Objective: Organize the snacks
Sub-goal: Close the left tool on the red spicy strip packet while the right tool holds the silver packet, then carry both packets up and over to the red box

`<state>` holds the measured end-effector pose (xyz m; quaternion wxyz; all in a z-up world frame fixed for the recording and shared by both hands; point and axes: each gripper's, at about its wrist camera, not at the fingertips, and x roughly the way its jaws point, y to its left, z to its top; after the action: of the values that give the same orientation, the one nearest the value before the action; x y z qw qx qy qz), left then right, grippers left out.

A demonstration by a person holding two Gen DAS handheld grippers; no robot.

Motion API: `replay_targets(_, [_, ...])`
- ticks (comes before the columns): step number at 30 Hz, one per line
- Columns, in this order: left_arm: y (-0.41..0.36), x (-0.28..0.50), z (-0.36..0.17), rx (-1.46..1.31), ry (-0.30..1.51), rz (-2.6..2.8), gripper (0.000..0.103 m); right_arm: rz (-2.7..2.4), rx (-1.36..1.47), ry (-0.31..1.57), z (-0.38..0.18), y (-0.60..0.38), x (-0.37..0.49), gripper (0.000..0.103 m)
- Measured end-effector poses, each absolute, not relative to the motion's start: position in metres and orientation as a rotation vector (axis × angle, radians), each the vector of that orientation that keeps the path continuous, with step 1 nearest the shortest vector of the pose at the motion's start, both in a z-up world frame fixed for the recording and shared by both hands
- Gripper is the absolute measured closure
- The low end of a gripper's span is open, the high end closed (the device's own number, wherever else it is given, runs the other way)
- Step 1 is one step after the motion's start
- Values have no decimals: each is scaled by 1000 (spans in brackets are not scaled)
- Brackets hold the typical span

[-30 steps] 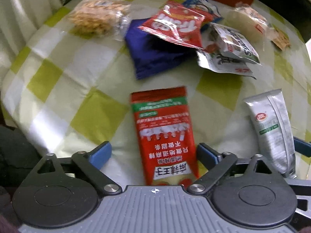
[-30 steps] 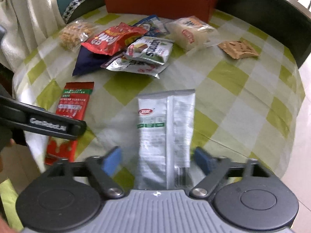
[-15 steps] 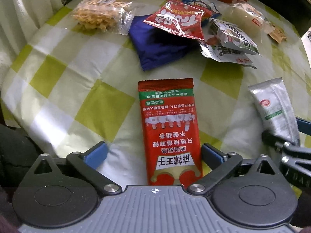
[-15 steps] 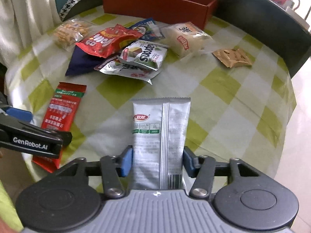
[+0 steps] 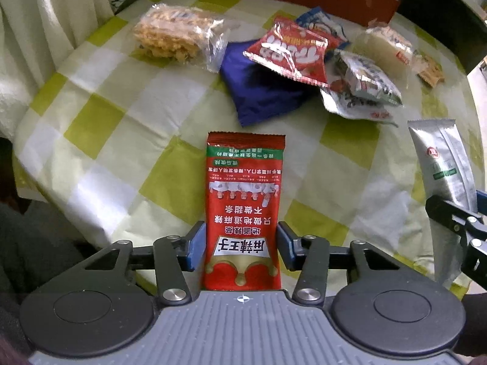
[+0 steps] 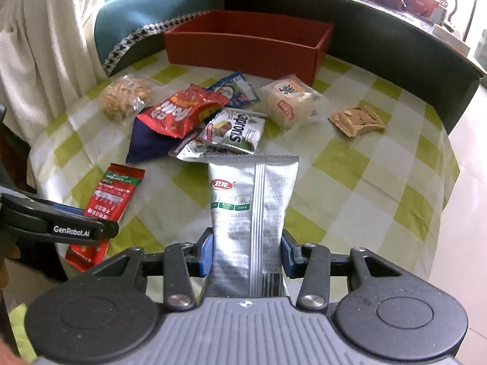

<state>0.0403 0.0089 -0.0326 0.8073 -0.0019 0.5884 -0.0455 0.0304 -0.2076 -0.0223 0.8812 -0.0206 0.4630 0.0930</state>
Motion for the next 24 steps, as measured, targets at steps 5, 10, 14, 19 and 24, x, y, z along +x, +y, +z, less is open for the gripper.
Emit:
replay_targets(5, [8, 57, -26, -62, 1235, -112, 47, 216, -29, 936, -14, -202, 36, 58])
replay_targets(10, [10, 59, -9, -93, 1207, -131, 47, 240, -16, 915, -6, -196, 42, 58])
replay_targets(14, [11, 59, 2, -112, 1190, -152, 48, 240, -2, 894, 0, -196, 42, 58])
replay_targets(19, [8, 61, 5, -103, 1174, -161, 49, 238, 8, 886, 2, -198, 39, 58])
replay_targets(24, [8, 59, 2, -91, 1176, -159, 49, 238, 8, 893, 0, -200, 38, 58])
